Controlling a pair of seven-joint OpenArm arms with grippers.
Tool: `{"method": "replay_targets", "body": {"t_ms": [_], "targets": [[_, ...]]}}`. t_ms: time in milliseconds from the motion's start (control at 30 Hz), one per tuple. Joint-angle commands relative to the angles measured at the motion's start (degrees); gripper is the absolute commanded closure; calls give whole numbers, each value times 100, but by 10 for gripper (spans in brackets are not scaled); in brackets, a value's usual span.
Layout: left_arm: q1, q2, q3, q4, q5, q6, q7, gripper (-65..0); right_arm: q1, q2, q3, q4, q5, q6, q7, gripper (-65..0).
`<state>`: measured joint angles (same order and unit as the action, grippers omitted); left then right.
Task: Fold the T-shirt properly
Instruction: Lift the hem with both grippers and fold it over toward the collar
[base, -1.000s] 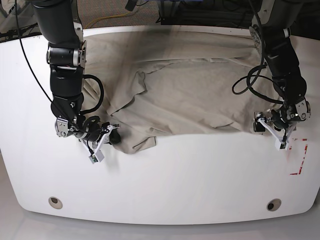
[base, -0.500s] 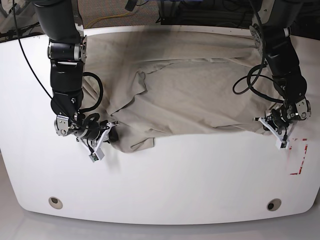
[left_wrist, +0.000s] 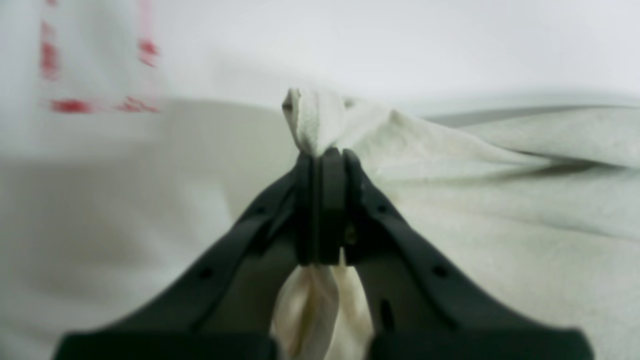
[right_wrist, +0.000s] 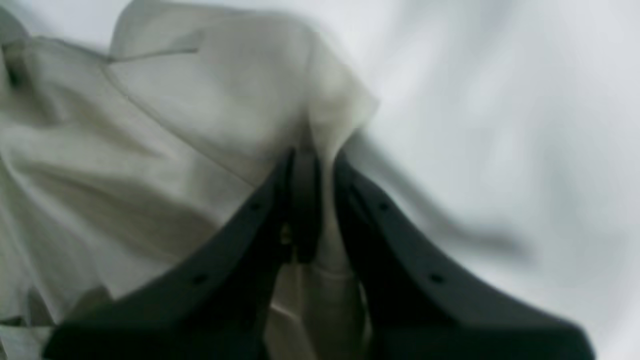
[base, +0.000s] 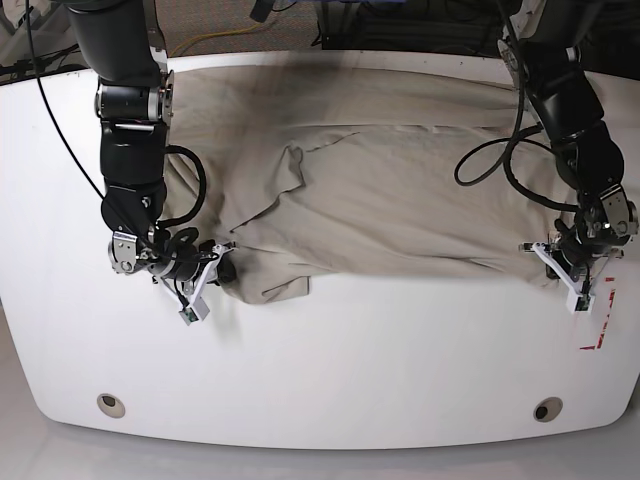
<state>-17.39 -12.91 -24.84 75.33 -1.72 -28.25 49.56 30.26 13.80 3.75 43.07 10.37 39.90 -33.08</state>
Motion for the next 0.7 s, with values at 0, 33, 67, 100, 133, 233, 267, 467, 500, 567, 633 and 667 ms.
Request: {"method": "replay_targets", "body": {"t_ms": [0, 33, 67, 100, 133, 233, 267, 467, 500, 567, 633, 667], "targets": [[2, -76, -17, 383, -44, 7, -90, 0, 187, 57, 16, 111, 66, 10, 104, -35], [46, -76, -17, 480, -44, 7, -90, 0, 187, 57, 16, 119, 66, 10, 95, -35], [90, -68, -17, 542, -61, 7, -90, 0, 187, 66, 25, 137, 75, 10, 42, -35], [134, -68, -17, 594, -61, 7, -90, 0, 187, 101, 69, 225, 75, 10, -28, -35], [178, -68, -17, 638, -61, 7, -90, 0, 178, 145, 175, 427, 75, 10, -151, -35], [205, -85, -17, 612, -61, 7, -90, 0, 11, 154, 500, 1007, 75, 10, -521, -35], [213, -85, -17, 612, -53, 7, -99, 0, -6, 154, 535, 1130, 66, 10, -591, -35], [161, -85, -8, 102, -53, 7, -108, -33, -15, 163, 526, 1333, 13, 10, -644, -35], [152, -85, -8, 41, -53, 7, -108, -65, -15, 163, 526, 1333, 13, 10, -644, -35], [73, -85, -8, -82, -70, 7, -108, -192, -33, 163, 526, 1333, 13, 10, -644, -35], [38, -76, -8, -118, -70, 7, -99, -333, -50, 171, 526, 1333, 13, 10, -644, -35], [38, -68, -8, -118, -79, 7, -117, -400, -50, 171, 526, 1333, 13, 10, -652, -35]]}}
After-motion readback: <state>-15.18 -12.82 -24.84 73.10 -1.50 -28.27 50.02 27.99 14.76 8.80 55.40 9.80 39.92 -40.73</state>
